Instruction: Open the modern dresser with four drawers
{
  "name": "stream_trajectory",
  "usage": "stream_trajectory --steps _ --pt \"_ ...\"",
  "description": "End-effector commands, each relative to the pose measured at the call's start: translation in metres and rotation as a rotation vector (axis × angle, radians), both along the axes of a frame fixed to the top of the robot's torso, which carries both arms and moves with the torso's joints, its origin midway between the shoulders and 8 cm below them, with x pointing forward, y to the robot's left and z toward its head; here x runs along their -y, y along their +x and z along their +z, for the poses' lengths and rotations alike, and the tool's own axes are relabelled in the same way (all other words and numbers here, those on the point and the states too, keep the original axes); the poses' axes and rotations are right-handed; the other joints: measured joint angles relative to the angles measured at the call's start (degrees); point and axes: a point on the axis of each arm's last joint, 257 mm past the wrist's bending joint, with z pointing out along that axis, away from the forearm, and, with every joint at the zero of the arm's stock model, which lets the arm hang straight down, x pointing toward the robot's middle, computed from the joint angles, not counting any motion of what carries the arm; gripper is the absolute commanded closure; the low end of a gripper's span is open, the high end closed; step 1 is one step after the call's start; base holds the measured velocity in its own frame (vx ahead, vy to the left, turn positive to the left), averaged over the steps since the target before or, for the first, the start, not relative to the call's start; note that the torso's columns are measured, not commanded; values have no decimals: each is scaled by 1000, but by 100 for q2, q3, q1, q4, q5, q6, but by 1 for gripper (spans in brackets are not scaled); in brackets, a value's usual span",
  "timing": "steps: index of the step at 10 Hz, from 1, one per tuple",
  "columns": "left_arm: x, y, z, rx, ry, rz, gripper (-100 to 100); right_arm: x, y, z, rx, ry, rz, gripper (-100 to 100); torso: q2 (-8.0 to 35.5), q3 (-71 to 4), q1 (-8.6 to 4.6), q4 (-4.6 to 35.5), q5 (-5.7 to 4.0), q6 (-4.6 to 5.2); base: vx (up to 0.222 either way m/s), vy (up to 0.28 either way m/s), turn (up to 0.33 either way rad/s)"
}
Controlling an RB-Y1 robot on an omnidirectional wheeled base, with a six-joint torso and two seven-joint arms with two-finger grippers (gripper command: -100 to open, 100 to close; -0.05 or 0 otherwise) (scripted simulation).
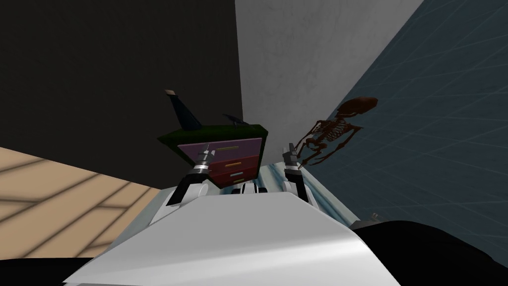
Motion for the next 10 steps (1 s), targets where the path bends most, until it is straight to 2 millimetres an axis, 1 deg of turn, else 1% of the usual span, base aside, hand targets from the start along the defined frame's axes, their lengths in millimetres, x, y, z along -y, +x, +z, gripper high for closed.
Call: stream_trajectory --steps 1,6,9,10 --pt "-3 3 -11 -48 -10 8 -100 0 0 0 0 0 0 0 -1 0 -2 0 -1 0 -3 -57 33" --pt "-9 6 -34 -137 -56 33 -100 0 0 0 0 0 0 0 -4 -3 -3 -1 -1 0 -10 -68 29" --pt "-12 7 -48 -179 -114 58 -100 0 0 0 0 0 0 0 -1 -1 4 0 1 0 -9 -50 26" --pt "-11 6 -44 -167 -97 51 -100 0 0 0 0 0 0 0 -2 -1 -1 0 0 0 -3 -26 7"
